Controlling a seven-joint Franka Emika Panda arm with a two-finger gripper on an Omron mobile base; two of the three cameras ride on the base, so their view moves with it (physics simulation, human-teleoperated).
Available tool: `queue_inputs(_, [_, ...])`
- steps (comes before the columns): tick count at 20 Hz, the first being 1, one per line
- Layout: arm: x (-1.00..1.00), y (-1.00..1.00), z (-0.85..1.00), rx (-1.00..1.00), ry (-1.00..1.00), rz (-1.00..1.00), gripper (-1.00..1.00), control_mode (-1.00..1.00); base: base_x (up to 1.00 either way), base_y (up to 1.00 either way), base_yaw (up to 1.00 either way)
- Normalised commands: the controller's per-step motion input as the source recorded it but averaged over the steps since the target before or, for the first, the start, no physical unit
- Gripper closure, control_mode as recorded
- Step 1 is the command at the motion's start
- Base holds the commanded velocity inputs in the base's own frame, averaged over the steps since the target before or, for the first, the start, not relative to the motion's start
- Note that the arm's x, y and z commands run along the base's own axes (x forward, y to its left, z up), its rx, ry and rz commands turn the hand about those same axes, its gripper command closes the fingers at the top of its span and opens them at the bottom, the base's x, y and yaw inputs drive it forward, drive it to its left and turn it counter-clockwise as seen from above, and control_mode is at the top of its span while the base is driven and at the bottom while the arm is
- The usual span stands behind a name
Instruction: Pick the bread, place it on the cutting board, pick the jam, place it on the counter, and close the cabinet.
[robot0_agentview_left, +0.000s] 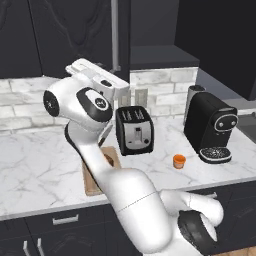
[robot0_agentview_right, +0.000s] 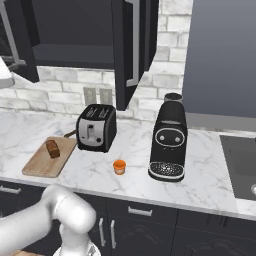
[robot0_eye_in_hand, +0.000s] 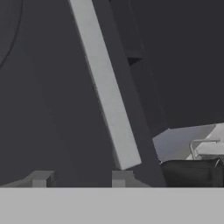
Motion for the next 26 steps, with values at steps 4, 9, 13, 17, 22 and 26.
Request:
queue_inputs(4, [0.26,-0.73,0.00,0.03,0.00,0.21,-1.00,-1.00,0.00,0.00,0.00])
queue_inputs(9, [0.39,-0.67,0.00,0.03,0.00,0.21,-1.00,-1.00,0.00,0.00,0.00])
queue_inputs(13, [0.63,-0.51,-0.06,0.02,0.00,0.18,-1.00,-1.00,0.00,0.00,0.00])
queue_inputs(17, [0.73,-0.41,-0.09,0.01,0.00,0.17,-1.00,-1.00,0.00,0.00,0.00])
queue_inputs(22, [0.80,-0.22,-0.13,0.00,0.00,0.12,-1.00,-1.00,0.00,0.00,0.00])
queue_inputs(26, [0.75,-0.06,-0.16,0.00,0.00,0.07,-1.00,-1.00,0.00,0.00,0.00])
